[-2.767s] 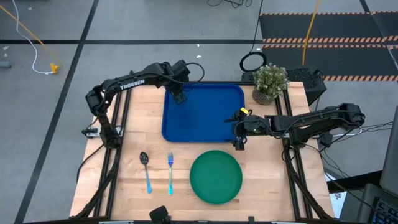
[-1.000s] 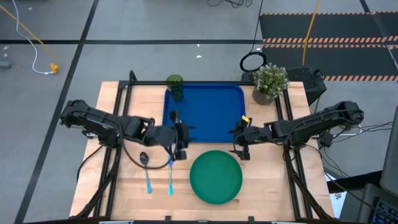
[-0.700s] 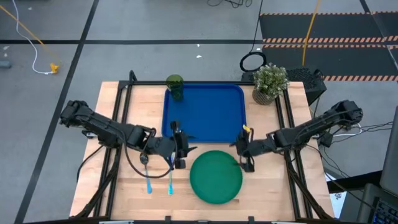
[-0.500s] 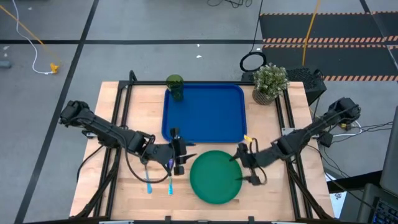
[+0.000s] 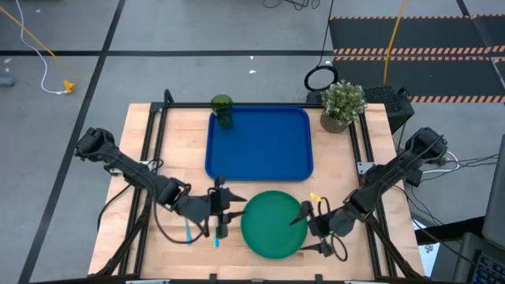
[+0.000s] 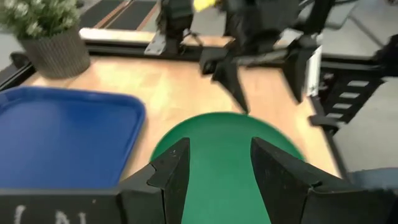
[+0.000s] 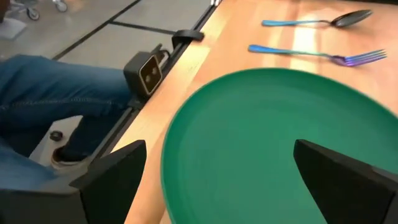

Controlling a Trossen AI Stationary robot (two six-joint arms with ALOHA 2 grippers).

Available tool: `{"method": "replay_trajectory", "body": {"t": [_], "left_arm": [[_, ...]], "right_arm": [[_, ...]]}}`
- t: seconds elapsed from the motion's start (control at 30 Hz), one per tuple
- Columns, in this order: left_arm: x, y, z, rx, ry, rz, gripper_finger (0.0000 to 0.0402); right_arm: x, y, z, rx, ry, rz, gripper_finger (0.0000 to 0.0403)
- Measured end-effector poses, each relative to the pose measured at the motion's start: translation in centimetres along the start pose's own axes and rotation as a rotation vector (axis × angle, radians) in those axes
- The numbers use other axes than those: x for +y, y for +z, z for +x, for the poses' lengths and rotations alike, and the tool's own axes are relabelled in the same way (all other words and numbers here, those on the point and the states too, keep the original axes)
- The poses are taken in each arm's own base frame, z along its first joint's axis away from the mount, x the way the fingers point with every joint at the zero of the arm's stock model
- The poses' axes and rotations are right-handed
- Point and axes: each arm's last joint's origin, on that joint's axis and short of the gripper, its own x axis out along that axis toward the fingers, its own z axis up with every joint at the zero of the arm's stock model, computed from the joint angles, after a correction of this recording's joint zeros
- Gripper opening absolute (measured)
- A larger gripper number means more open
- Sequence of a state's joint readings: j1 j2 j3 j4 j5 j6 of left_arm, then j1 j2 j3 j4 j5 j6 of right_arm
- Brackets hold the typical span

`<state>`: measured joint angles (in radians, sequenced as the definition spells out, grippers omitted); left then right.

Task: Pick and place plate/cup/fork/spoon on tray
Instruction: Put the green plate on the center of the blue tray

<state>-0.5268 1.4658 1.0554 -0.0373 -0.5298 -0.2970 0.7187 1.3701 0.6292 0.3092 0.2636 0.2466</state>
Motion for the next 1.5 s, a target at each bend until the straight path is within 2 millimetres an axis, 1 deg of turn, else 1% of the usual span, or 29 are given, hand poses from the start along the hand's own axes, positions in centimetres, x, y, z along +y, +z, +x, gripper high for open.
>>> {"method": "replay_trajectory", "body": {"t": [0.17, 0.27, 0.4, 0.67, 0.87, 1.0, 1.17, 1.27, 1.33, 1.43, 1.5], "left_arm": [[-0.8, 0.1, -0.4, -0.035, -0.012, 0.016, 0.0172], [-1.1, 0.0, -0.6, -0.035, -0.017, 0.017, 0.0172], [-1.3, -0.3, -0.3, -0.038, 0.005, 0.005, 0.0172], [-1.5, -1.1, 1.5, -0.036, 0.026, 0.01, 0.0172], [-1.1, -1.1, 2.0, -0.044, 0.041, -0.008, 0.0172], [-1.2, -1.1, 2.0, -0.044, 0.037, -0.025, 0.0172], [-1.8, -1.3, 1.6, -0.04, 0.016, -0.013, 0.0172], [-1.8, -1.3, 1.6, -0.039, 0.015, 0.015, 0.0172], [-1.7, -1.3, 1.7, -0.039, 0.018, 0.031, 0.0172], [-1.4, -1.2, 1.9, -0.039, 0.029, 0.049, 0.0172], [-1.1, -1.1, 2.0, -0.039, 0.038, 0.062, 0.0172]], "right_arm": [[0.7, -1.0, 1.1, 0.026, 0.017, -0.013, 0.04], [1.3, -2.1, 1.6, 0.07, 0.025, -0.037, 0.0399], [2.0, -3.4, 2.4, 0.118, 0.039, -0.074, 0.0379], [2.4, -5.2, 3.5, 0.177, 0.03, -0.094, 0.0294], [2.3, -6.1, 4.1, 0.212, 0.017, -0.15, 0.0225], [2.2, -6.1, 4.3, 0.202, 0.008, -0.223, 0.0165], [2.4, -5.7, 4.3, 0.152, 0.029, -0.299, 0.0074], [2.4, -5.6, 4.4, 0.15, 0.032, -0.325, 0.002], [2.3, -5.5, 4.4, 0.15, 0.047, -0.34, 0.0009], [2.2, -5.2, 4.1, 0.143, 0.076, -0.349, 0.0014], [2.3, -4.6, 3.8, 0.122, 0.099, -0.355, 0.0011]]}}
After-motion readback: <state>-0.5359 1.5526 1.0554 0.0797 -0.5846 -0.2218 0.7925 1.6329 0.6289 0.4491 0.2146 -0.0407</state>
